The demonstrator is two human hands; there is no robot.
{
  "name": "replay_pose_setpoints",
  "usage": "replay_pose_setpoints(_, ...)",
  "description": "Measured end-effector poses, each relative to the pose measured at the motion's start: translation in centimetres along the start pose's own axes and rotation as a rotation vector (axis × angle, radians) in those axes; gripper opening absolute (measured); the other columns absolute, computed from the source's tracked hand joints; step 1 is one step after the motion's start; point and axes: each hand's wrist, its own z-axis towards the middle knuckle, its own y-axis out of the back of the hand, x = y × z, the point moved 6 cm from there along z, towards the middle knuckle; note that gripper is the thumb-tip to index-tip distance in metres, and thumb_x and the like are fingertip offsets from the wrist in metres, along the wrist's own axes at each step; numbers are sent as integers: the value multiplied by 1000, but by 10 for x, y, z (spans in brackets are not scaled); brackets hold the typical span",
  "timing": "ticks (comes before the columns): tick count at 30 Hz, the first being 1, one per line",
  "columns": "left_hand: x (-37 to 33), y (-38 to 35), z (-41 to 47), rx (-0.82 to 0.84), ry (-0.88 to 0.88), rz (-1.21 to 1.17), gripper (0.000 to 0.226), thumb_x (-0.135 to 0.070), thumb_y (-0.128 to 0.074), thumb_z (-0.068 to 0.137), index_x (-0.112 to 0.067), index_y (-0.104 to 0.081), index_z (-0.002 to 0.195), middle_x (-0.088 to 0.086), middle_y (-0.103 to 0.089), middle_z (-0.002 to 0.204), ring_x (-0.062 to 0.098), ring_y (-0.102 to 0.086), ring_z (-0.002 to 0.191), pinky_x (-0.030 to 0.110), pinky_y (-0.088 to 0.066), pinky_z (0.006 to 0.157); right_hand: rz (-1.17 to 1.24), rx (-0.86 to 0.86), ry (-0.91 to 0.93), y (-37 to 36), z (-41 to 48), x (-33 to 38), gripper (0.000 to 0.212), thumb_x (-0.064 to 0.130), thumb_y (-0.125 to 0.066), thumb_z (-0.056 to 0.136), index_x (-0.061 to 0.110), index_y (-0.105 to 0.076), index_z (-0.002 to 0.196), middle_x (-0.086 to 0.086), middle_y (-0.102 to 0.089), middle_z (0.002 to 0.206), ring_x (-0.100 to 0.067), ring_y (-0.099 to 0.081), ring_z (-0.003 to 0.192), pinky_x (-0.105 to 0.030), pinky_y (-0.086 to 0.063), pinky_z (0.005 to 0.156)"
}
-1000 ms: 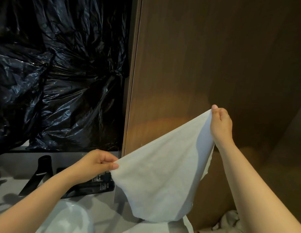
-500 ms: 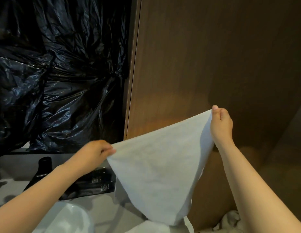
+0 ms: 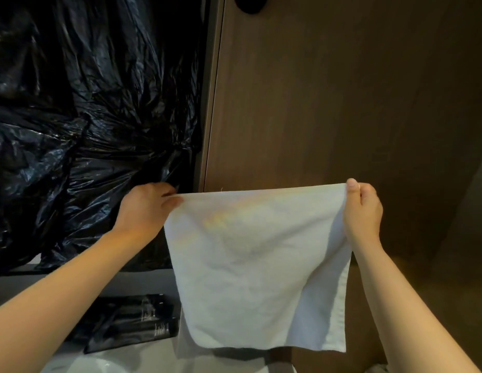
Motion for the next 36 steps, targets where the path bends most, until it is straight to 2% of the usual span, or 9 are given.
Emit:
replay_pose_setpoints(4,4,-17,-5,123,51,-57,3,-28,-63,90,-29,-63,87,-9,-61,81,7,-54,75,21,-38,59,1,0,-59,0,-2,-14,29,38,-38,104,15,-55,99,9,-53,84,-7,-52,79,-21,-37,71)
replay_pose_setpoints(10,9,-42,-2,298,124,-23,5,-25,-63,91,-22,-63,87,-5,-62,88,14,-56,87,26,-39,72,-8,16,-123,-10,-3,-19,33,40,-38,103,13,-55,110,3,-55,97,-11,-52,91,-27,-37,77)
replay_pose_setpoints(15,14,-56,-7,444,153,-83,10,-28,-70,84,-26,-65,75,-12,-63,84,4,-56,85,20,-36,65,-40,75,-171,-14,-2,-31,31,43,-38,103,17,-53,109,6,-53,95,-9,-51,88,-28,-38,78)
replay_pose_setpoints(20,29,-76,-22,614,243,-62,12,-30,-75,80,-25,-68,73,-8,-65,81,10,-58,84,19,-38,65,-121,180,-158,-26,-9,-34,35,41,-39,103,11,-56,106,4,-54,88,-14,-54,87,-27,-38,73)
replay_pose_setpoints(23,33,-78,-21,556,266,-44,15,-32,-75,81,-24,-66,71,-7,-65,79,10,-58,83,19,-38,61,-91,82,-180,-20,-12,-35,32,41,-39,103,13,-55,104,8,-52,83,-9,-52,76,-19,-36,61)
replay_pose_setpoints(27,31,-71,-12,450,338,-228,19,-36,-71,84,-19,-67,78,-2,-67,82,14,-61,83,28,-49,72,-55,-8,-192,-6,-5,-32,30,42,-40,103,16,-55,103,4,-56,91,-12,-54,87,-27,-39,74)
replay_pose_setpoints(29,27,-65,-9,393,392,-327,25,-40,-67,87,-16,-66,85,1,-67,85,19,-63,84,35,-52,78,-74,10,-155,-1,-2,-28,32,42,-40,103,14,-58,100,4,-56,87,-13,-55,86,-28,-40,74)
replay_pose_setpoints(33,7,-44,-9,191,444,-672,26,-35,-66,89,-12,-64,101,7,-67,89,23,-66,81,30,-50,60,-87,-32,7,14,-8,-12,35,40,-41,102,11,-58,93,7,-53,78,-10,-53,74,-23,-38,62)
replay_pose_setpoints(36,-1,-30,-6,181,448,-924,16,-33,-68,86,-19,-67,94,3,-71,81,20,-70,71,25,-53,51,5,-83,28,29,-9,-9,36,44,-42,101,16,-57,85,6,-53,75,-6,-51,70,-22,-39,61)
